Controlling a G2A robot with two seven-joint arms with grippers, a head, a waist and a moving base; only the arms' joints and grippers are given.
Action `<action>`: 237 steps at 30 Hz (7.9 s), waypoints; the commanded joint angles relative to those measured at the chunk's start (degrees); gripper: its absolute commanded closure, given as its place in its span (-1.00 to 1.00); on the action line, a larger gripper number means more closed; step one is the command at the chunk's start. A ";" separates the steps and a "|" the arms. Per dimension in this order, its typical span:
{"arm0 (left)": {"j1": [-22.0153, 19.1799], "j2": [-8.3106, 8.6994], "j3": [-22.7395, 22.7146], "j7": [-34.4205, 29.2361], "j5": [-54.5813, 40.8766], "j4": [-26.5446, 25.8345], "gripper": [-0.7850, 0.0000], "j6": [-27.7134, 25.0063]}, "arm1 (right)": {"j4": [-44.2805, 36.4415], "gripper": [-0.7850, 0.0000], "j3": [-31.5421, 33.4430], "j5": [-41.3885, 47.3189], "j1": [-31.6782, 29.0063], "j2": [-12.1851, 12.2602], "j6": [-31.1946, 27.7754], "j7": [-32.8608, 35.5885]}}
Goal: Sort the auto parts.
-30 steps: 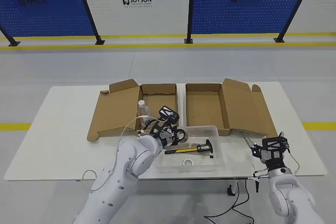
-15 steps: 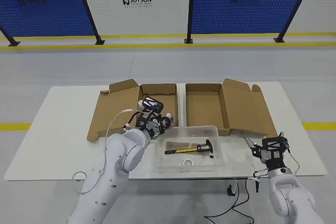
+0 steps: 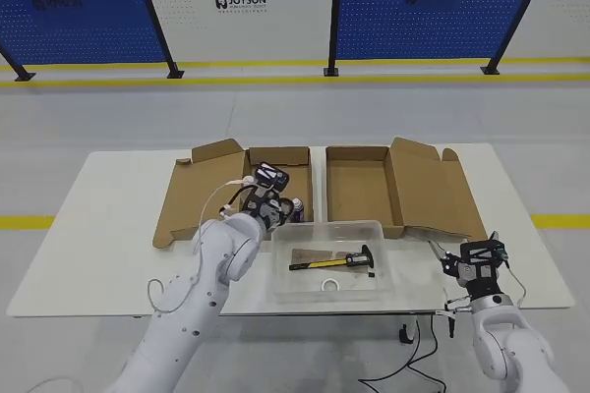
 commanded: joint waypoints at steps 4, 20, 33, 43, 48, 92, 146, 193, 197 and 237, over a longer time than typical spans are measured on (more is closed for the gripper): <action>-1.71 -0.36 1.15 0.30 1.23 3.08 1.00 0.73 | 0.00 -1.00 0.00 0.00 0.00 0.00 0.00 0.00; -6.79 -1.44 3.59 1.99 2.32 13.15 1.00 -0.40 | 0.00 -1.00 0.00 0.00 0.00 0.00 0.00 0.00; -10.77 -2.84 5.93 3.81 0.76 22.27 1.00 -0.68 | 0.00 -1.00 0.00 0.00 0.00 0.00 0.00 0.00; -12.71 -3.59 6.60 4.82 -0.07 27.04 1.00 -0.94 | 0.00 -1.00 0.00 0.00 0.00 0.00 0.00 0.00; -13.11 -3.77 6.49 5.10 -0.35 28.18 1.00 -1.03 | 0.00 -1.00 0.00 0.00 0.00 0.00 0.00 0.00; 7.14 -1.67 0.17 9.04 3.48 -8.16 -1.00 -1.40 | 0.00 -1.00 0.00 0.00 0.00 0.00 0.00 0.00; 44.20 0.11 -8.78 25.97 24.34 -34.86 -1.00 26.35 | -2.37 -1.00 -0.86 -1.17 1.73 0.13 -5.17 2.89; 44.20 0.11 -8.78 25.97 24.34 -34.86 -1.00 26.35 | 15.66 -1.00 -31.03 28.14 50.71 0.98 -41.08 63.21; 44.20 0.11 -8.78 25.97 24.34 -34.86 -1.00 26.35 | 19.80 -1.00 -35.84 26.16 54.15 3.74 -46.21 58.09; 44.20 0.11 -8.78 25.97 24.34 -34.86 -1.00 26.35 | 26.84 0.05 -58.61 27.84 64.20 0.87 -40.71 63.58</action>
